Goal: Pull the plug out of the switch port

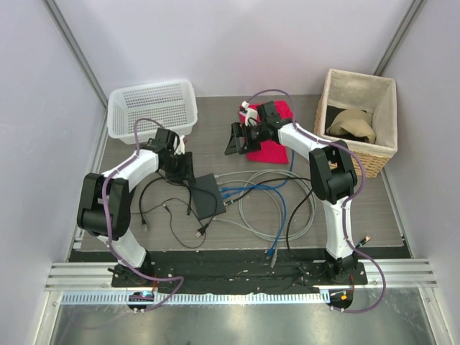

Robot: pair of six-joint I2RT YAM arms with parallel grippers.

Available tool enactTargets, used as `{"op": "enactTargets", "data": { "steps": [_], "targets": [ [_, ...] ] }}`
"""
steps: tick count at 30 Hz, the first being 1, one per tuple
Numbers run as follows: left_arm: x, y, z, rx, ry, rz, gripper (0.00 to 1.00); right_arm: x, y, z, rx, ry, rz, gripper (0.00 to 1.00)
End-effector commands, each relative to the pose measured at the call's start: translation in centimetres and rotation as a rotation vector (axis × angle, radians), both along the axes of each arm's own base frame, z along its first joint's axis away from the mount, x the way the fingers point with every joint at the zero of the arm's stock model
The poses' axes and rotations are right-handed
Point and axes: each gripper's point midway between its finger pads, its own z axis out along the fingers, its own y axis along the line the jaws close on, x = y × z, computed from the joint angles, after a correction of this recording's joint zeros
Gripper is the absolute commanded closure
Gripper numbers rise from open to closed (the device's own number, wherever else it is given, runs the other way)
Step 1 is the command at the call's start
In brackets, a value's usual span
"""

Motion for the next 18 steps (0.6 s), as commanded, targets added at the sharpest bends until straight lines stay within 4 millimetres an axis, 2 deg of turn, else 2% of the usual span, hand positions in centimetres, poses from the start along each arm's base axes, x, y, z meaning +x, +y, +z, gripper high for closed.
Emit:
{"op": "enactTargets", "data": {
  "steps": [1, 5, 9, 14, 18],
  "targets": [
    [0.9, 0.4, 0.6, -0.007, -0.046, 0.017, 0.45, 0.9, 0.8, 3.8, 0.042, -0.111, 0.011, 0.08],
    [0.0, 0.2, 0.9, -0.033, -0.027, -0.013, 0.46, 0.6, 1.1, 3.7, 0.039, -0.109, 0.015, 0.08],
    [-1.5, -1.4, 0.5, -0.123, 0.01, -0.093, 0.46, 0.3, 1.6, 3.3, 0.03, -0.11, 0.026, 0.07],
    [-1.2, -2.5, -1.1, -0.165, 0.067, -0.146, 0.52, 0.1, 2.5, 3.3, 0.034, -0.111, 0.038, 0.07],
    [-0.3, -3.6, -0.7, -0.207, 0.067, -0.173, 0.6, -0.6, 3.1, 3.5, 0.045, -0.126, 0.081, 0.07]
  ]
}}
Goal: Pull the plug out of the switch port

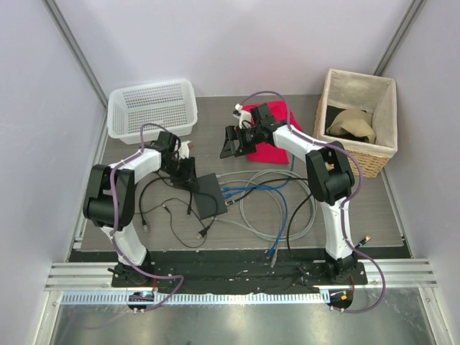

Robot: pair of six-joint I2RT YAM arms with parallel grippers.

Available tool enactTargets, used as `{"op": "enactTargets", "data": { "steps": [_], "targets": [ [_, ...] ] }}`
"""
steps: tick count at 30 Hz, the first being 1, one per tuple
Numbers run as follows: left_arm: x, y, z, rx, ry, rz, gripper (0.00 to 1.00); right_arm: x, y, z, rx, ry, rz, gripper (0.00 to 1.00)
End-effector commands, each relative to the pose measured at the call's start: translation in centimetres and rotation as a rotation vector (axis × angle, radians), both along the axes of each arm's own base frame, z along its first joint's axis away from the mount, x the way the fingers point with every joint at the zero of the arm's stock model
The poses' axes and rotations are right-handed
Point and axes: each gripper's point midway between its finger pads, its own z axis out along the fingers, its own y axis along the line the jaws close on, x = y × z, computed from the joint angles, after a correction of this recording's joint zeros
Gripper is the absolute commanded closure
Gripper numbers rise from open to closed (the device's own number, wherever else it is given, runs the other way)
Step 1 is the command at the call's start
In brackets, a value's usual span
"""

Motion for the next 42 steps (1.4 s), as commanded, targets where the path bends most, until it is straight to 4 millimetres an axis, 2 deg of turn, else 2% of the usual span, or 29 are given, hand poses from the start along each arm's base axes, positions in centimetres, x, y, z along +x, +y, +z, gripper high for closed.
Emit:
{"op": "enactTargets", "data": {
  "steps": [1, 5, 6, 7, 9, 10, 11, 13, 14, 18, 23, 27, 29, 34, 37, 42],
  "targets": [
    [1.6, -2.1, 1.2, -0.097, -0.025, -0.064, 0.6, 0.4, 1.3, 3.4, 0.053, -0.11, 0.053, 0.07],
    [3.6, -2.6, 1.0, -0.088, -0.029, -0.088, 0.62, -0.1, 1.1, 2.0, 0.045, -0.099, 0.096, 0.13],
    [4.1, -2.6, 0.8, -0.081, -0.026, -0.096, 0.63, 0.1, 0.9, 1.1, 0.049, -0.086, 0.107, 0.14],
    [5.8, -2.9, 0.9, -0.077, -0.039, -0.106, 0.64, 0.3, 0.6, 1.0, 0.074, -0.067, 0.12, 0.16],
    [6.4, -2.7, 0.4, -0.052, -0.009, -0.139, 0.65, 1.4, 0.2, 1.3, 0.084, -0.082, 0.129, 0.2],
    [8.0, -3.1, 0.6, -0.052, -0.022, -0.148, 0.65, 2.0, -0.3, 0.4, 0.082, -0.067, 0.128, 0.21],
    [7.9, -2.9, 0.7, -0.042, 0.0, -0.151, 0.65, 2.6, -0.4, 0.8, 0.082, -0.079, 0.128, 0.22],
    [8.7, -2.9, 1.5, -0.03, -0.029, -0.163, 0.65, 3.2, -0.8, 0.1, 0.078, -0.09, 0.147, 0.24],
    [9.2, -2.8, 2.7, -0.027, -0.071, -0.166, 0.65, 3.4, -1.1, 0.4, 0.091, -0.09, 0.157, 0.24],
    [9.4, -2.5, 5.7, -0.018, -0.189, -0.16, 0.62, 4.0, -1.7, 0.0, 0.114, -0.071, 0.164, 0.27],
    [7.7, -4.3, 6.5, -0.114, -0.144, -0.138, 0.62, 4.6, -1.7, -1.3, 0.132, -0.029, 0.157, 0.33],
    [6.8, -5.6, 4.8, -0.132, -0.086, -0.133, 0.62, 3.9, -1.5, -2.2, 0.154, 0.035, 0.168, 0.36],
    [6.4, -5.4, 3.4, -0.11, -0.067, -0.133, 0.62, 3.0, -1.4, -2.7, 0.161, 0.064, 0.183, 0.35],
    [6.4, -4.3, 0.3, -0.024, -0.021, -0.115, 0.62, 2.3, -1.7, -3.5, 0.15, 0.083, 0.185, 0.36],
    [6.6, -3.7, -0.7, 0.014, -0.013, -0.103, 0.61, 1.5, -1.7, -4.2, 0.143, 0.109, 0.188, 0.38],
    [6.3, -2.7, -3.1, 0.08, 0.021, -0.096, 0.61, 0.3, -1.7, -6.2, 0.106, 0.151, 0.187, 0.48]
  ]
}}
